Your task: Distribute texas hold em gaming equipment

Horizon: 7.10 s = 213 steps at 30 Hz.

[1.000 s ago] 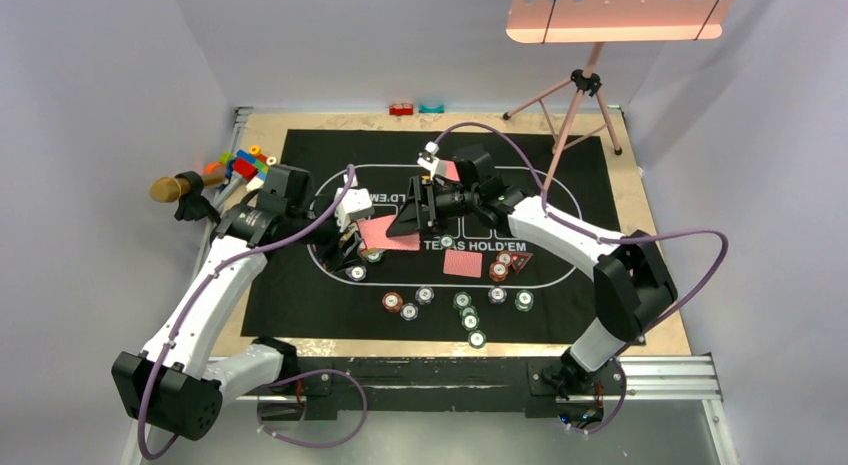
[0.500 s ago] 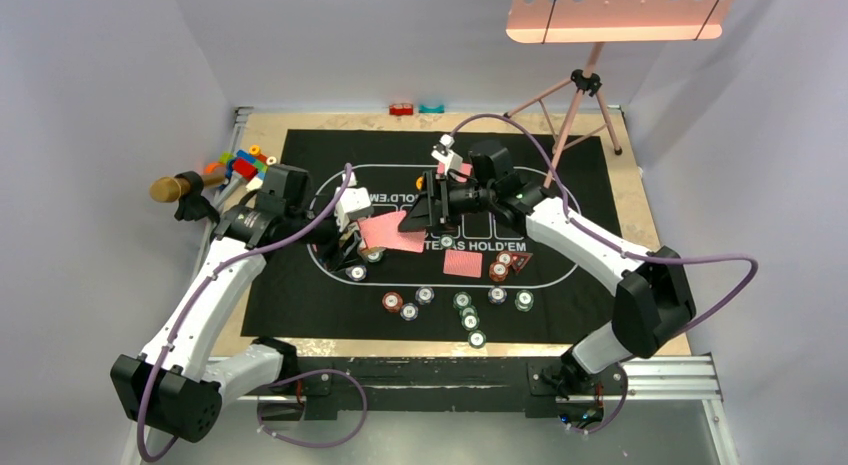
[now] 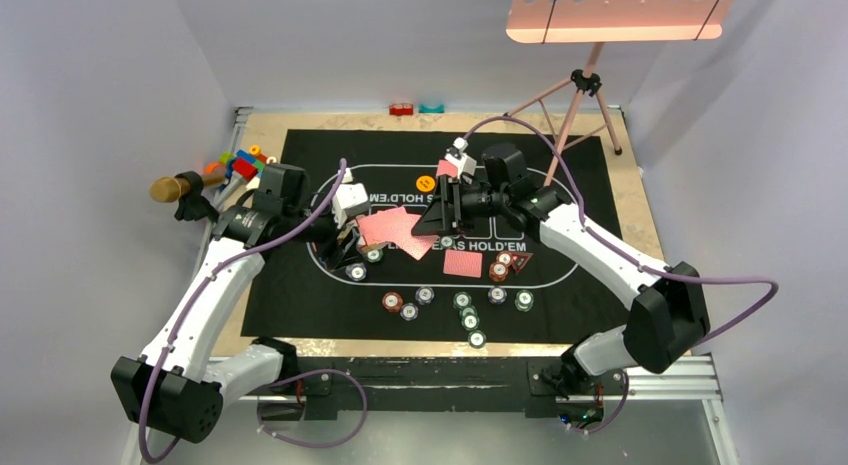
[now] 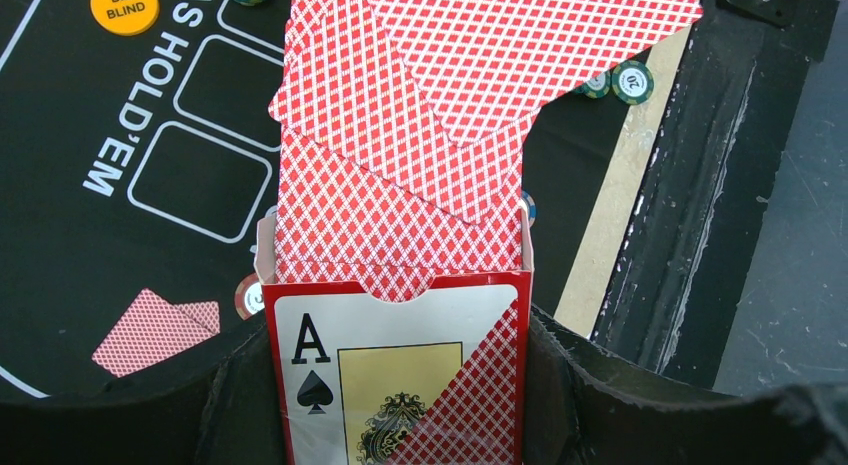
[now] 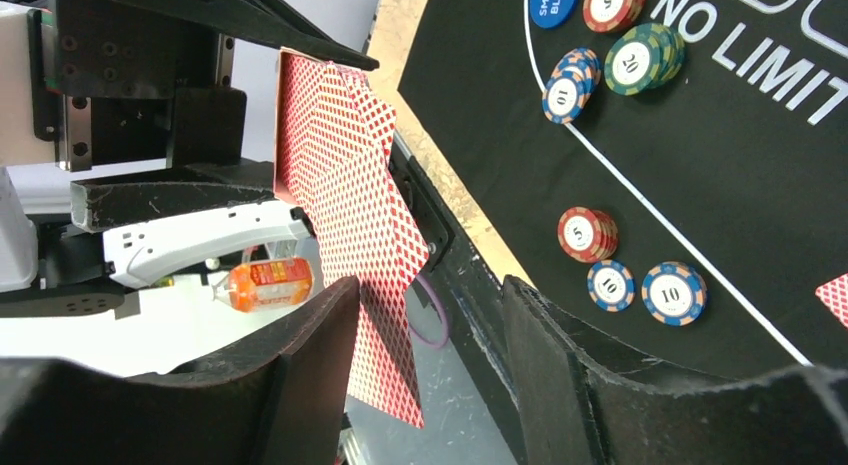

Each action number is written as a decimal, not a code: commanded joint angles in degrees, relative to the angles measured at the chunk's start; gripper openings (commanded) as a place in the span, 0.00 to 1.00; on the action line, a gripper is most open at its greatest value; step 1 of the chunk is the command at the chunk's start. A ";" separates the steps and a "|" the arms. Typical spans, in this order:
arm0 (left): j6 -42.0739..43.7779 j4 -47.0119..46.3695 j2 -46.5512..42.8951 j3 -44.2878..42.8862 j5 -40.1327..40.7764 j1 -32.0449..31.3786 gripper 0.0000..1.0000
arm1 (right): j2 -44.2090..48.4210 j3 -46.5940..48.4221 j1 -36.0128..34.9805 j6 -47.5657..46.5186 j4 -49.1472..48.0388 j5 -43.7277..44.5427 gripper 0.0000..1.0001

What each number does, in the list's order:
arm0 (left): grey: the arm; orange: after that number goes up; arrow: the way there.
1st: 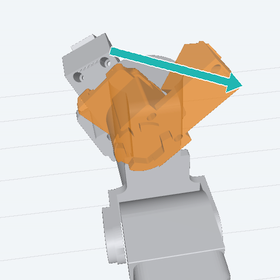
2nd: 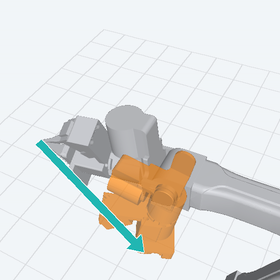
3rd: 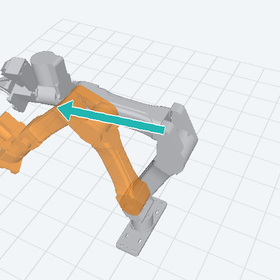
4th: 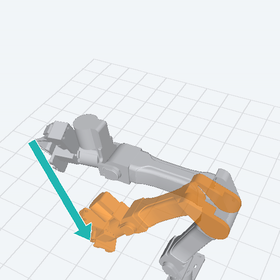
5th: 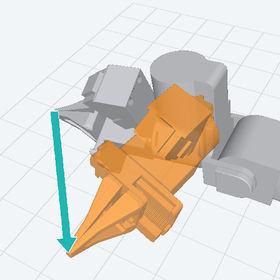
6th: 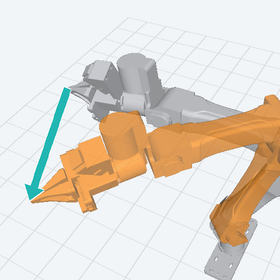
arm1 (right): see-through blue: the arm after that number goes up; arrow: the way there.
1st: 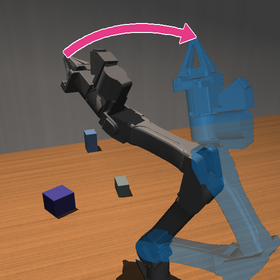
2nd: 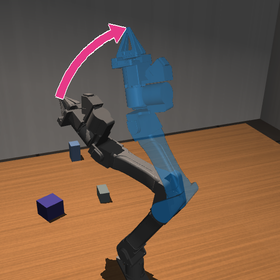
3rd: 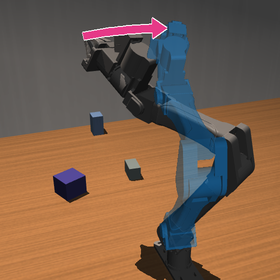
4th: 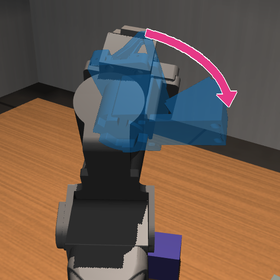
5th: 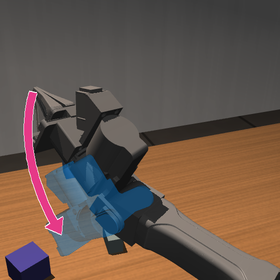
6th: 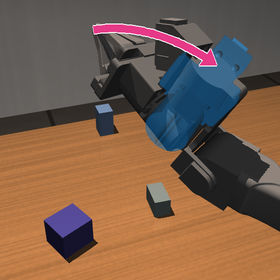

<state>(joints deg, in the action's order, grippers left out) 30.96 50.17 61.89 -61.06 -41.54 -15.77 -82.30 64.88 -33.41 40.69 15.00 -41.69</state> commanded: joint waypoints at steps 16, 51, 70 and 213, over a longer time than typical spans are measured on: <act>-0.73 -3.68 -1.34 -0.92 -3.51 0.44 0.00 | 1.44 2.45 1.34 3.03 -2.96 -3.38 0.39; 1.06 -2.54 -1.22 -0.47 -3.83 0.39 0.00 | -9.46 16.00 -2.17 0.45 4.51 -5.28 0.25; 0.78 -2.53 -1.36 -0.30 -3.85 0.39 0.00 | -9.11 19.32 -2.00 -0.95 7.25 -4.40 0.70; 0.15 -3.18 -0.66 0.33 -1.27 1.36 0.00 | -10.76 18.17 6.76 0.27 4.18 4.94 0.90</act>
<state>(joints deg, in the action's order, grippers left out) 29.80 48.95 60.97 -60.40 -40.53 -14.94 -95.81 85.86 -25.21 38.98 22.90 -28.77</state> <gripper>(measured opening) 0.701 0.884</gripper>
